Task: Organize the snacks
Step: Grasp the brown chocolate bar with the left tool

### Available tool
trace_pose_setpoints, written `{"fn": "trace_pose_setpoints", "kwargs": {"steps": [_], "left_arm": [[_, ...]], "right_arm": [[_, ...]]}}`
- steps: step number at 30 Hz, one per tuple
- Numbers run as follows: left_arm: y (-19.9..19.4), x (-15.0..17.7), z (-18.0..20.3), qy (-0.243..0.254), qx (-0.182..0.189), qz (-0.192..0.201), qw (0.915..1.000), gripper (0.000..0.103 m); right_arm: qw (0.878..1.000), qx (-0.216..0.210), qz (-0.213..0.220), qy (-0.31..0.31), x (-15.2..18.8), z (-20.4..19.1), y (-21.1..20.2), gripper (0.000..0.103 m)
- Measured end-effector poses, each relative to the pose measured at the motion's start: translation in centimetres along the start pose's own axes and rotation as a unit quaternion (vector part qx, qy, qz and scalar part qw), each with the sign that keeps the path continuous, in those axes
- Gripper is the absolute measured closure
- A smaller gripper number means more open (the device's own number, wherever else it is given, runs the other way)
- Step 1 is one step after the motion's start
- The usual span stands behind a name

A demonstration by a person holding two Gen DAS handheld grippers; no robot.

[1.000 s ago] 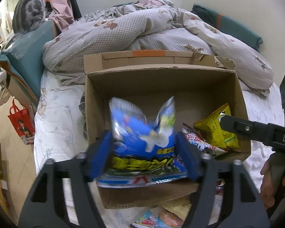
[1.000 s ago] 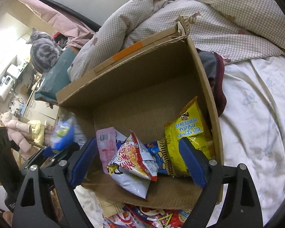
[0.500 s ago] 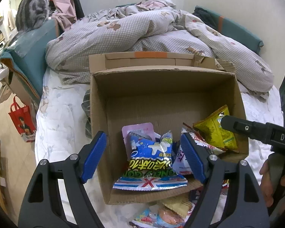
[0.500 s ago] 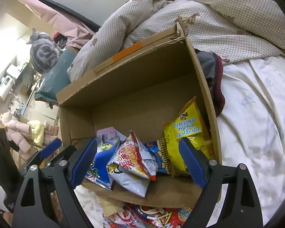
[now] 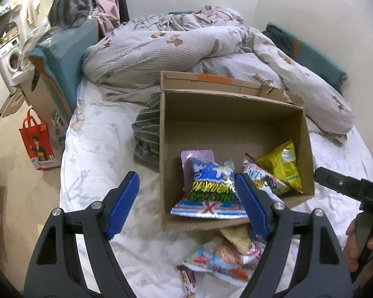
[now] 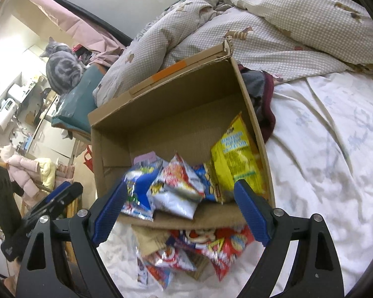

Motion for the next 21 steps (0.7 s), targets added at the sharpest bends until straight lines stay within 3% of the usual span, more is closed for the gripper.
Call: {"fn": "trace_pose_setpoints", "kwargs": {"steps": [11,21], "left_arm": [[-3.0,3.7,-2.4,-0.019,-0.018,-0.013,0.9996,0.025],[-2.4,7.3,-4.1,-0.052,-0.033,-0.073,0.9954,0.025]], "right_arm": [[1.0,0.003,-0.001,0.007,3.8,0.0,-3.1,0.013],[0.999,0.015,-0.013,0.028,6.3,0.9,-3.9,0.013]]}}
Point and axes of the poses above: each gripper's, at about its wrist camera, not at the fingertips, and y roughly the way its jaws point, z to its right, x to its underside, the point moved 7 cm from there along y, roughly the way its jaws point, and after that the axes turned 3 degrees about z, right-handed, at the moved point
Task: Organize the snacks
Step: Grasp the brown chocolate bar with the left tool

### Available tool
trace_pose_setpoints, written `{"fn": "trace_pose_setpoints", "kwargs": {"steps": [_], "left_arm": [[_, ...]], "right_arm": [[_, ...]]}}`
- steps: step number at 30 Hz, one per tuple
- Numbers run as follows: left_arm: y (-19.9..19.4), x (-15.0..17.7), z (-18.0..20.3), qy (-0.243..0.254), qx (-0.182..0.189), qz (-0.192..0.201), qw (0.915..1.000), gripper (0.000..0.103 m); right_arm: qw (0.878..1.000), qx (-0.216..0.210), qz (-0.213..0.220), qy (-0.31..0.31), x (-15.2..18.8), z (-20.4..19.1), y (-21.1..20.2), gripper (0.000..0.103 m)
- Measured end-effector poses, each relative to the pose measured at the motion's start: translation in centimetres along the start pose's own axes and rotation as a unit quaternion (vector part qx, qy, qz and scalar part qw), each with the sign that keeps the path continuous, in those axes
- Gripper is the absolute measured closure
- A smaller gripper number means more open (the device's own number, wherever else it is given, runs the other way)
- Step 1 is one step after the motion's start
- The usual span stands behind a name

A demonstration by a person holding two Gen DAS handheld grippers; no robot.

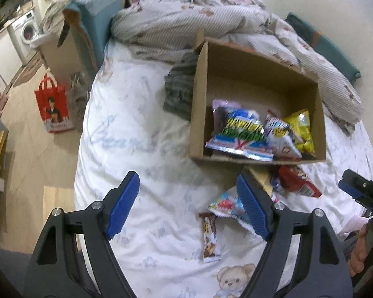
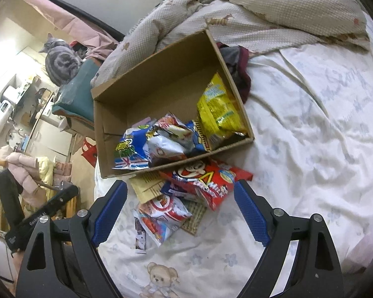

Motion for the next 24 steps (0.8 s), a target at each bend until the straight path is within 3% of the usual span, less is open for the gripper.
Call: {"fn": "trace_pose_setpoints", "kwargs": {"steps": [6,9,11,13,15,17,24], "left_arm": [[1.3,1.8,0.0,-0.008,0.005,-0.037,0.9993,0.025],[3.0,3.6,0.1,0.001,-0.004,-0.078,0.9969,0.025],[4.8,5.6,0.2,-0.007,-0.002,-0.128,0.9918,0.026],[6.6,7.5,0.9,-0.016,0.007,-0.174,0.9846,0.04],[8.0,8.5,1.8,-0.003,0.012,-0.202,0.9792,0.048],[9.1,9.0,2.5,0.014,0.002,-0.208,0.9779,0.05],[11.0,10.6,3.6,0.038,-0.007,-0.241,0.9697,0.088]], "right_arm": [[1.0,0.001,-0.008,0.01,0.4,0.4,0.3,0.013],[1.0,0.003,-0.012,0.013,0.6,0.4,0.5,0.013],[1.0,0.003,-0.013,0.015,0.6,0.5,0.6,0.013],[1.0,0.002,-0.014,0.017,0.7,0.5,0.7,0.013],[1.0,0.003,-0.016,0.017,0.8,0.5,0.9,0.013],[1.0,0.006,-0.019,0.018,0.9,0.7,1.0,0.013],[0.998,0.009,-0.033,0.057,1.0,2.6,1.5,0.013]]}}
Point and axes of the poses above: each gripper's, at about its wrist camera, not at the fingertips, and y roughly the way its jaws point, z to its right, x to its underside, the point moved 7 cm from there along y, roughly the way its jaws point, and after that the axes turned 3 degrees about z, right-handed, at the moved point
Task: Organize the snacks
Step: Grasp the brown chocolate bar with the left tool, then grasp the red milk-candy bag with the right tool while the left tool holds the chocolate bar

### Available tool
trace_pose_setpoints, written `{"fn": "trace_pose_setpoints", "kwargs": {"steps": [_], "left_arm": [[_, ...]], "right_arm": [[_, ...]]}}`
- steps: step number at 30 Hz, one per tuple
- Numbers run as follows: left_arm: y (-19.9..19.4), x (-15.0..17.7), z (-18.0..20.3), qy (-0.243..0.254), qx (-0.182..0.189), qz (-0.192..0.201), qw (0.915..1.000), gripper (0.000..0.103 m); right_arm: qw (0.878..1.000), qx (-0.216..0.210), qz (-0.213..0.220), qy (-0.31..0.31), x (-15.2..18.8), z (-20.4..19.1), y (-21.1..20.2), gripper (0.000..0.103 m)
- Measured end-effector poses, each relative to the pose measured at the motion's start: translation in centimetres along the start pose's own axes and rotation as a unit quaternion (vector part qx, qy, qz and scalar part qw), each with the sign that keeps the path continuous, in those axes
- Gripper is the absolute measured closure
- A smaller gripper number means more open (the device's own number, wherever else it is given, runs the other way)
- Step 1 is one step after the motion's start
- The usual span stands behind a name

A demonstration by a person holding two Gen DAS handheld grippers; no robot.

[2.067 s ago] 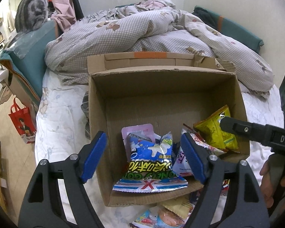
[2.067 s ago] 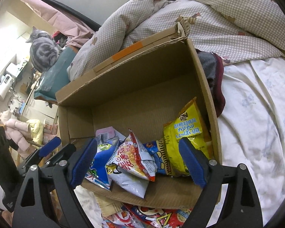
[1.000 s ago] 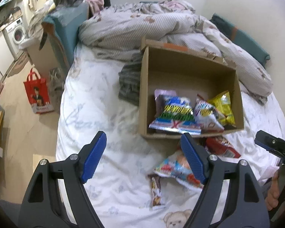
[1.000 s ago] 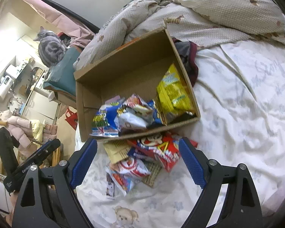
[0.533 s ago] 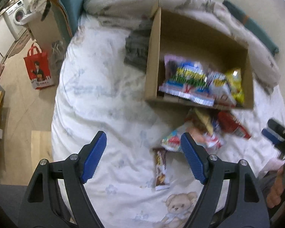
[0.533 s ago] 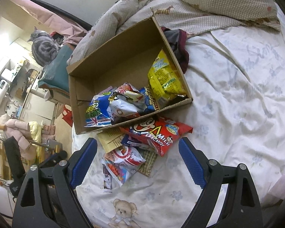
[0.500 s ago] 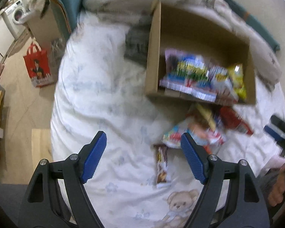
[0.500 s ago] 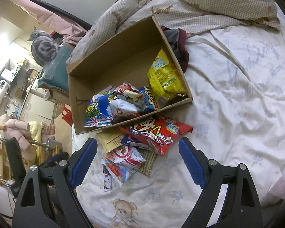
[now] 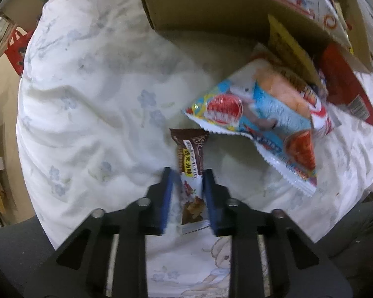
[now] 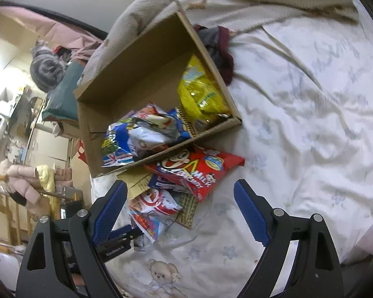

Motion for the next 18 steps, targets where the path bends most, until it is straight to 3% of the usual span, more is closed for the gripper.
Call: {"fn": "trace_pose_setpoints", "kwargs": {"steps": [2,7,10,14,18], "left_arm": [[-0.3,0.2,0.3,0.009,0.006,-0.002,0.9999,0.089],[-2.2,0.5,-0.2,-0.004,0.014,0.009,0.9999,0.089],[-4.5,0.3,-0.5,-0.015,0.031,0.033,0.9989,0.089],[-6.8,-0.1,-0.8,-0.012,0.021,0.071,0.9972,0.089],[-6.8,-0.5,-1.1,-0.015,0.01,0.077,0.9968,0.089]], "right_arm": [[1.0,-0.008,-0.018,0.021,0.3,0.6,0.8,0.013],[0.998,0.022,-0.046,0.022,0.7,1.1,3.2,0.013],[0.996,0.009,-0.069,0.047,1.0,1.2,5.1,0.013],[0.994,0.018,-0.086,0.065,0.7,2.0,7.3,0.013],[0.991,0.007,-0.097,0.089,0.7,2.8,8.6,0.014]]}}
Point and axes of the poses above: each gripper's, at about its wrist camera, not at the fingertips, and y roughly the way its jaws point, z to its right, x to its underside, the point moved 7 cm from there along y, roughly the way its jaws point, and after that the axes turned 3 degrees about z, right-handed, at the moved point
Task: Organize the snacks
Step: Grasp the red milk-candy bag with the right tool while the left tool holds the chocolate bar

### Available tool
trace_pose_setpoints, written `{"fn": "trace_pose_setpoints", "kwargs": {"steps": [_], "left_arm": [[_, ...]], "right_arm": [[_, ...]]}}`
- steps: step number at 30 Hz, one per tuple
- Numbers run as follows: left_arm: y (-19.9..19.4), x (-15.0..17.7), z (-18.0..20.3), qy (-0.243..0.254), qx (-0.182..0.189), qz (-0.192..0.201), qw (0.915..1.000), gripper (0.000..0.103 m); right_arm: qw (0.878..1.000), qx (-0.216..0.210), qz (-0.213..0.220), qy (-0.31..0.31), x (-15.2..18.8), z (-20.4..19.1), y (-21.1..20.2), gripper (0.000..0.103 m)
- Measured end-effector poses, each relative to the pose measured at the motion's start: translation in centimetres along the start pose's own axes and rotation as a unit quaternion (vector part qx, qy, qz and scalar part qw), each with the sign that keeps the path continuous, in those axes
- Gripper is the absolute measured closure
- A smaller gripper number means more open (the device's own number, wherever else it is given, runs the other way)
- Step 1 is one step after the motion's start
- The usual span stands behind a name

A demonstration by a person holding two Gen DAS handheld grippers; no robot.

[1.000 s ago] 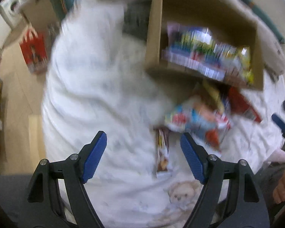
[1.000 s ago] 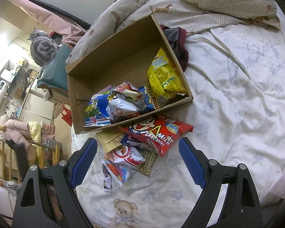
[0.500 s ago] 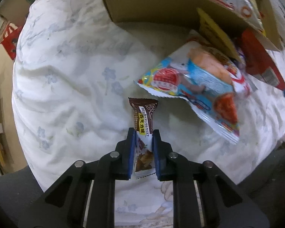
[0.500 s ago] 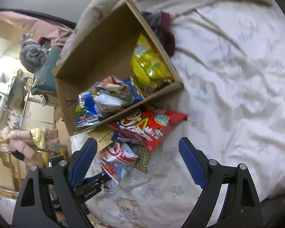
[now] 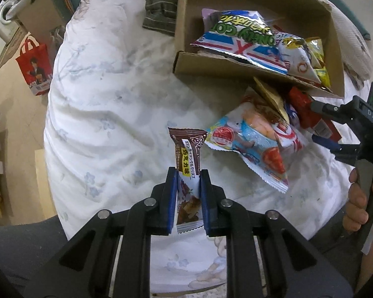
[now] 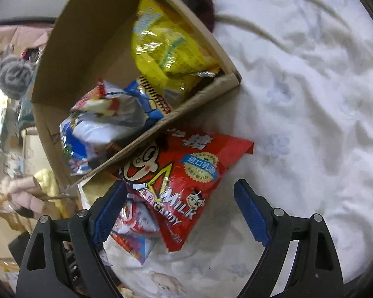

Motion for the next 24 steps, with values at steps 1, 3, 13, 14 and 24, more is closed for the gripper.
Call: {"fn": "trace_pose_setpoints", "kwargs": {"steps": [1,3,13,14,24], "left_arm": [[0.4,-0.1,-0.1,0.001,-0.004,0.001,1.0,0.089],[0.6,0.0,-0.1,0.001,-0.006,0.001,1.0,0.089],[-0.3,-0.2,-0.4,-0.011,-0.001,0.022,0.9997,0.089],[-0.5,-0.2,-0.5,-0.013,0.0,0.024,0.9996,0.089],[-2.4,-0.5,-0.9,-0.024,0.012,0.046,0.9986,0.089]], "right_arm": [[1.0,-0.005,-0.007,0.009,0.1,0.3,0.4,0.015],[1.0,-0.004,-0.017,0.005,0.3,0.4,0.9,0.037],[0.999,-0.002,-0.018,-0.032,1.8,0.0,-0.7,0.071],[0.999,-0.002,-0.018,-0.032,2.1,0.1,-1.2,0.079],[0.999,-0.004,0.001,-0.054,5.6,-1.1,-4.3,0.094]]}}
Point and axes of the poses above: each gripper's, at about its wrist camera, not at the fingertips, and y roughly the way its jaws point, z to its right, x to its underside, the point moved 7 cm from there along y, roughly the way its jaws point, and after that the axes turned 3 degrees about z, right-handed, at the moved point
